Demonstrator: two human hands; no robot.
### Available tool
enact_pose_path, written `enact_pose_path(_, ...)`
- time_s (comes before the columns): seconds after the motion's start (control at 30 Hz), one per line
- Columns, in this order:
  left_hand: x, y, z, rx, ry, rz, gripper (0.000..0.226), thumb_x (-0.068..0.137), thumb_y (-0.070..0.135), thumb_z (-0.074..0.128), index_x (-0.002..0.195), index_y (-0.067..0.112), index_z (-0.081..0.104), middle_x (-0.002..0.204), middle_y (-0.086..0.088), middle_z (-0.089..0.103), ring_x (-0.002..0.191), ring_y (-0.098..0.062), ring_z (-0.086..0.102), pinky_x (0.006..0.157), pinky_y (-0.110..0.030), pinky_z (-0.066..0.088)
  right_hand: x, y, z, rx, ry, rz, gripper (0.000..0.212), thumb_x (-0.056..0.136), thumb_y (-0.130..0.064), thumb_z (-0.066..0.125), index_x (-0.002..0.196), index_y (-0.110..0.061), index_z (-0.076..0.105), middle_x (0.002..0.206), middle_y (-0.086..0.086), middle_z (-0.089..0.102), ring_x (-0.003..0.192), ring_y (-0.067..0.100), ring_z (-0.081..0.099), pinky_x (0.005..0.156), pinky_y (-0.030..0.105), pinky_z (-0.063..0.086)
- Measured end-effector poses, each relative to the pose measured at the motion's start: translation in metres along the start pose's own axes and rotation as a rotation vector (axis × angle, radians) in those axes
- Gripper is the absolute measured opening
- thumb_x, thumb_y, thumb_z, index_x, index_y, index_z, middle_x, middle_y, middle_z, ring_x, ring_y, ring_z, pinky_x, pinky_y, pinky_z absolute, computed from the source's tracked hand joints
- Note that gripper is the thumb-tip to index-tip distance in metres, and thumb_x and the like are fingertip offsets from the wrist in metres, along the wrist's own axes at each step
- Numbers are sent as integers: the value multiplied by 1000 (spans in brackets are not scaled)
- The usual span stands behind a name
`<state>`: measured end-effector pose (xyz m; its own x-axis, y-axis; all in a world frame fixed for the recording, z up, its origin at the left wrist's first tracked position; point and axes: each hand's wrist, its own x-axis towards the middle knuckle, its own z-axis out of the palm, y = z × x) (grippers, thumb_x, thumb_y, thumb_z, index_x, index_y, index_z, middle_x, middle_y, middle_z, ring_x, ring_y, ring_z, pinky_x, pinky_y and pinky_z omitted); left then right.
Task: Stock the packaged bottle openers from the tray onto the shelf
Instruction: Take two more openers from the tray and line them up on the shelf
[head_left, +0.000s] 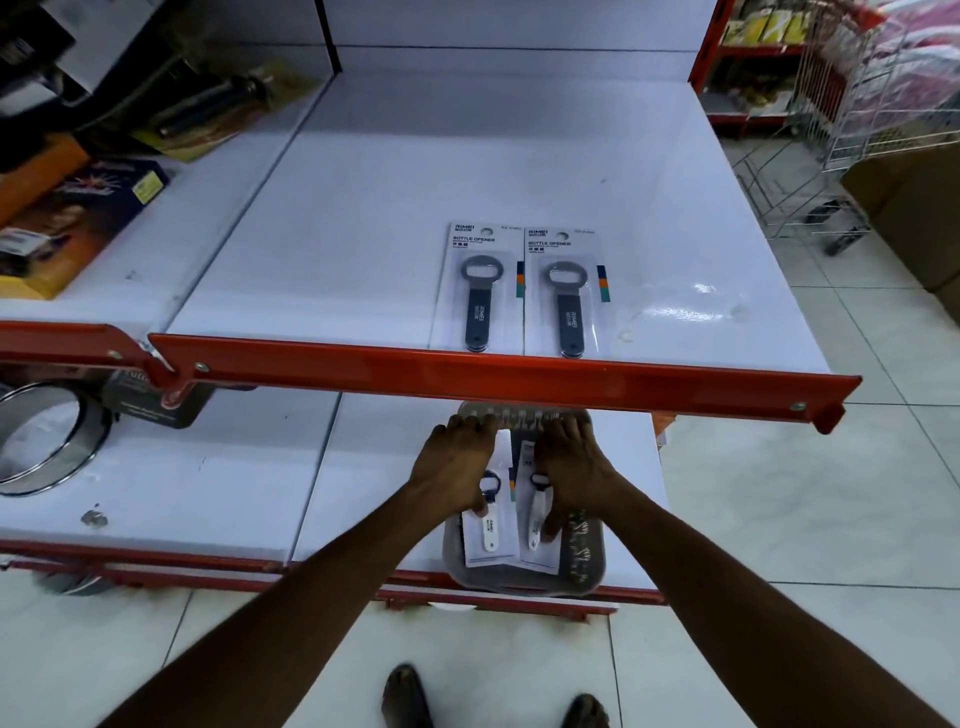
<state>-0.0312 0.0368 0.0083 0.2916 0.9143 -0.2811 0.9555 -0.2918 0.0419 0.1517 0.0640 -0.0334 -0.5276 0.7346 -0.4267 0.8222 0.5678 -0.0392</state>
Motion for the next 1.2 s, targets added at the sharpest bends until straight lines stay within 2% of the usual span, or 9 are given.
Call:
enact_pose_path(0.27,-10,5,-9,-165,-22,-60,103,61,33,91,142,15,30,138,-15,54,118,-34,58,99,-42,52,-18,-7,-27,48,70,6,101,54,-72,73,135,-22,41,145,1,45,141,28,27,118,46,9)
enact_pose_path(0.37,-25,6,-13,-313,13,-114,82,73,19,84,141,16,39,139,-12,57,118,-33,61,102,-41,51,-33,-14,-51,174,148,61,78,67,-47,79,130,-17,45,142,5,49,135,29,39,113,40,31)
enact_pose_path(0.47,-54,5,-25,-362,71,-42,41,86,5,69,125,6,58,126,-18,65,112,-37,63,103,-47,50,-60,-21,-68,427,285,146,38,82,-15,70,107,-25,45,123,6,60,109,27,63,84,23,54)
enact_pose_path(0.57,-89,11,-54,-419,213,-12,21,91,6,58,108,16,65,104,-9,71,93,-25,65,88,-40,55,-101,-32,-89,523,364,230,32,86,-11,63,92,-34,41,100,-3,66,86,18,68,81,25,58)
enact_pose_path(0.67,-121,13,-92,-521,302,-4,18,91,19,64,109,22,65,111,1,71,94,-10,61,93,-24,53,-158,-51,-123,565,498,273,17,88,-18,63,97,-29,53,101,-6,69,88,15,66,84,26,55)
enact_pose_path(0.83,-161,20,-184,-710,549,52,28,83,21,74,95,39,56,92,28,68,84,10,64,70,2,45,-229,-56,-198,741,848,236,22,83,-3,65,77,-24,60,73,-15,64,77,-1,62,60,1,43)
enact_pose_path(0.97,-155,30,-241,-897,683,134,29,79,15,76,94,30,55,79,25,73,71,1,70,61,-15,56,-255,-37,-257,793,1065,166,33,83,15,51,84,-14,67,78,-8,64,70,-10,59,63,1,46)
enact_pose_path(1.1,-110,33,-285,-934,742,204,25,82,12,75,100,18,59,45,19,59,44,0,53,50,-4,38,-244,8,-302,621,1155,254,35,92,5,41,88,-22,62,91,-5,62,63,-15,56,53,4,44)
enact_pose_path(1.2,-54,28,-300,-1062,678,223,27,78,13,80,96,26,65,63,-3,72,54,-17,58,56,-27,51,-213,50,-321,590,1052,341,39,84,13,37,90,-17,61,94,7,61,46,2,53,35,14,32)
